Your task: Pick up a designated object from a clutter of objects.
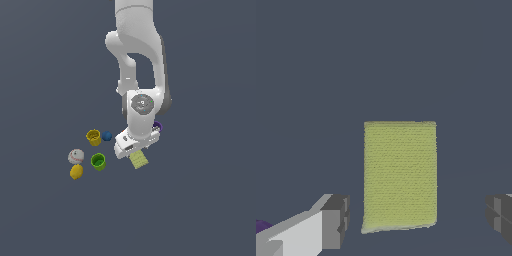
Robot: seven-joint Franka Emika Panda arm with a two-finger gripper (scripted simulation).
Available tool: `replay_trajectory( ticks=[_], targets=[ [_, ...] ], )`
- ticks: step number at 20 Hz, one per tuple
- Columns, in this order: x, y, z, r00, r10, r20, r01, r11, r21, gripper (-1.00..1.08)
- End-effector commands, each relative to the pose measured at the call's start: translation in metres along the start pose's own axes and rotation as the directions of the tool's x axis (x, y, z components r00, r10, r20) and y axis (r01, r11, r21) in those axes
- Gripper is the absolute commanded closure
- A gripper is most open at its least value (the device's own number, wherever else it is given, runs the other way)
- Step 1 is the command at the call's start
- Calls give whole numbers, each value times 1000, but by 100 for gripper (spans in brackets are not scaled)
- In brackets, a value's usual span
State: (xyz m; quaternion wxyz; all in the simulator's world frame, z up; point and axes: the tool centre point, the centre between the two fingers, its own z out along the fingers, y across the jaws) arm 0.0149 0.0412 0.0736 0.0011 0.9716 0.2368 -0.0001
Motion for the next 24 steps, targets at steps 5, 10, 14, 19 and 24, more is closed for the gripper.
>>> replay_trajectory(
  ticks=[5, 10, 14, 19, 24],
  targets=[
    [-2, -4, 14, 1000, -26, -1, 26, 1000, 2, -92],
    [-2, -4, 17, 1000, -22, 0, 22, 1000, 2, -92],
    [-2, -4, 32, 1000, -24, 0, 24, 1000, 2, -92],
    [-3, -4, 55, 1000, -25, 0, 25, 1000, 2, -92],
    [-2, -4, 64, 1000, -26, -1, 26, 1000, 2, -92]
  ],
)
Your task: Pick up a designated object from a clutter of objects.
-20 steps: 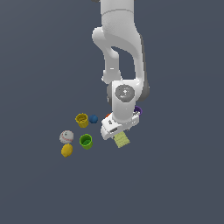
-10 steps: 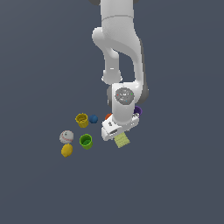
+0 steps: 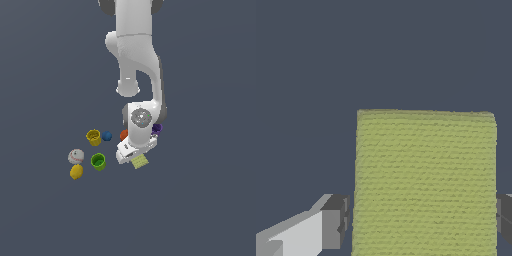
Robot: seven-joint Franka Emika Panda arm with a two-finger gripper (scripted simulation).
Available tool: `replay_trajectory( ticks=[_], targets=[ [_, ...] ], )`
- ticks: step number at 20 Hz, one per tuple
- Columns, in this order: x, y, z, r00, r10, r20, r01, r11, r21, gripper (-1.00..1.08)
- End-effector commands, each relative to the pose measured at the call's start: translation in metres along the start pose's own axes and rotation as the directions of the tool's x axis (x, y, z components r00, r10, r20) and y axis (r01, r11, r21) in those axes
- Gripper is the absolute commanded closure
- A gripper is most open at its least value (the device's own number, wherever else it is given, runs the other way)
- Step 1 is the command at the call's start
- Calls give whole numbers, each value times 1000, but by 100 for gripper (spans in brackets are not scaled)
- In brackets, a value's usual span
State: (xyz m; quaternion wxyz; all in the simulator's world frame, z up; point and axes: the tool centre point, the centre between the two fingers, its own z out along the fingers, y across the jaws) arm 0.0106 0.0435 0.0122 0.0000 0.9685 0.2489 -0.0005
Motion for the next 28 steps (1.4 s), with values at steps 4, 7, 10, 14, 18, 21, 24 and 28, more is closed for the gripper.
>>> replay_trajectory(
  ticks=[4, 7, 10, 14, 18, 21, 24, 28],
  targets=[
    [1, 0, 2, 1000, -1, -1, 1, 1000, 0, 108],
    [1, 0, 2, 1000, -1, -1, 1, 1000, 0, 108],
    [1, 0, 2, 1000, -1, -1, 1, 1000, 0, 108],
    [0, 2, 0, 1000, 1, -1, -1, 1000, -2, 108],
    [-3, 5, -7, 1000, 1, -1, -1, 1000, -2, 108],
    [-7, 10, -18, 1000, 1, -1, -1, 1000, -2, 108],
    [-13, 16, -33, 1000, 1, -1, -1, 1000, -2, 108],
    [-23, 28, -60, 1000, 1, -1, -1, 1000, -2, 108]
  ],
)
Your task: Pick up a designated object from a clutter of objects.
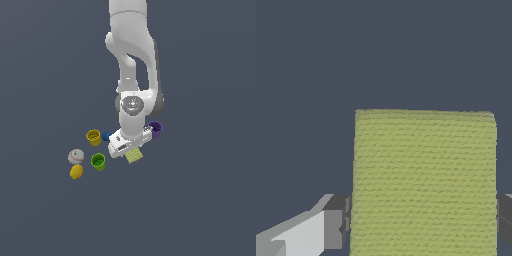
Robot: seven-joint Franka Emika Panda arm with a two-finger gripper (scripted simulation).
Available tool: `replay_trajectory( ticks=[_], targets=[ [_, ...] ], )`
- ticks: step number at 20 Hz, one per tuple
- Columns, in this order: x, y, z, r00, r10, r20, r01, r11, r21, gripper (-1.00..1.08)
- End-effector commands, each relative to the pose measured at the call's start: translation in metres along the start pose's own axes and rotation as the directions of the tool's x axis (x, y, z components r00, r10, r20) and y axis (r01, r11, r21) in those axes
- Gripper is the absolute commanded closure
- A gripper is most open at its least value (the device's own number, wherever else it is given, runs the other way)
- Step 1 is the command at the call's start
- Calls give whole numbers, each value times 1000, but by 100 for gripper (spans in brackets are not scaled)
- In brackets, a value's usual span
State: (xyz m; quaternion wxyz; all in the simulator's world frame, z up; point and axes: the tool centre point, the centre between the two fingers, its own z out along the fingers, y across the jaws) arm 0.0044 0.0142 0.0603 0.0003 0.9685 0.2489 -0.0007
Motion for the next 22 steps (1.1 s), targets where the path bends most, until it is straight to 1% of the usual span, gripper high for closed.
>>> replay_trajectory(
  ticks=[1, 6, 22],
  targets=[
    [-7, 8, -19, 1000, 0, -2, 0, 1000, -1, 108],
    [-24, 29, -66, 1000, 0, -2, 0, 1000, 0, 108],
    [-85, 103, -236, 1000, -1, -4, 1, 1000, 3, 108]
  ],
)
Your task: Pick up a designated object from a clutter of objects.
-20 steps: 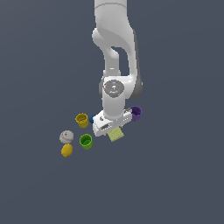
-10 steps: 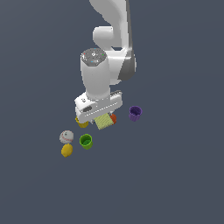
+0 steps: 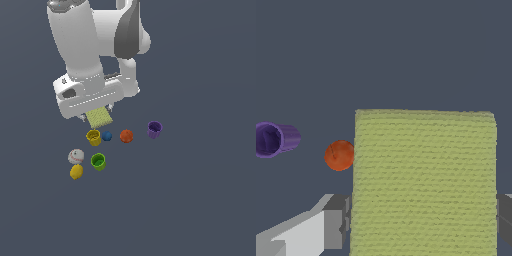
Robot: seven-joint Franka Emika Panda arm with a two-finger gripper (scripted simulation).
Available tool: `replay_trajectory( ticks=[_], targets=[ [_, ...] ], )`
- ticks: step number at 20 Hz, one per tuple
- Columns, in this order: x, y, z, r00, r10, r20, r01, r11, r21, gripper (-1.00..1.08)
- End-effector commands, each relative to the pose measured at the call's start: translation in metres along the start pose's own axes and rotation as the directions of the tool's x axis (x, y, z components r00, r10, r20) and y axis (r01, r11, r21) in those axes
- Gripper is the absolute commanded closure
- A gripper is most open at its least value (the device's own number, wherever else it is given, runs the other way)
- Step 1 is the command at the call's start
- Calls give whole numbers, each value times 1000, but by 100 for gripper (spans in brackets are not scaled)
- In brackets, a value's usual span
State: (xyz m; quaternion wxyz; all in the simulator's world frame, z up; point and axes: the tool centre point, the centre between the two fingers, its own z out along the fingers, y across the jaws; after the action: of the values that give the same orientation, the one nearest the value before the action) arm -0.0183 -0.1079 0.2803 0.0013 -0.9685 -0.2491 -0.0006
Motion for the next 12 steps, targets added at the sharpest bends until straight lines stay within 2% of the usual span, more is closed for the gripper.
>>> replay_trajectory(
  ticks=[1, 12],
  targets=[
    [-9, 11, -27, 1000, -1, -1, 1, 1000, 0, 108],
    [-41, 57, -125, 1000, 0, 1, 0, 1000, -1, 108]
  ],
)
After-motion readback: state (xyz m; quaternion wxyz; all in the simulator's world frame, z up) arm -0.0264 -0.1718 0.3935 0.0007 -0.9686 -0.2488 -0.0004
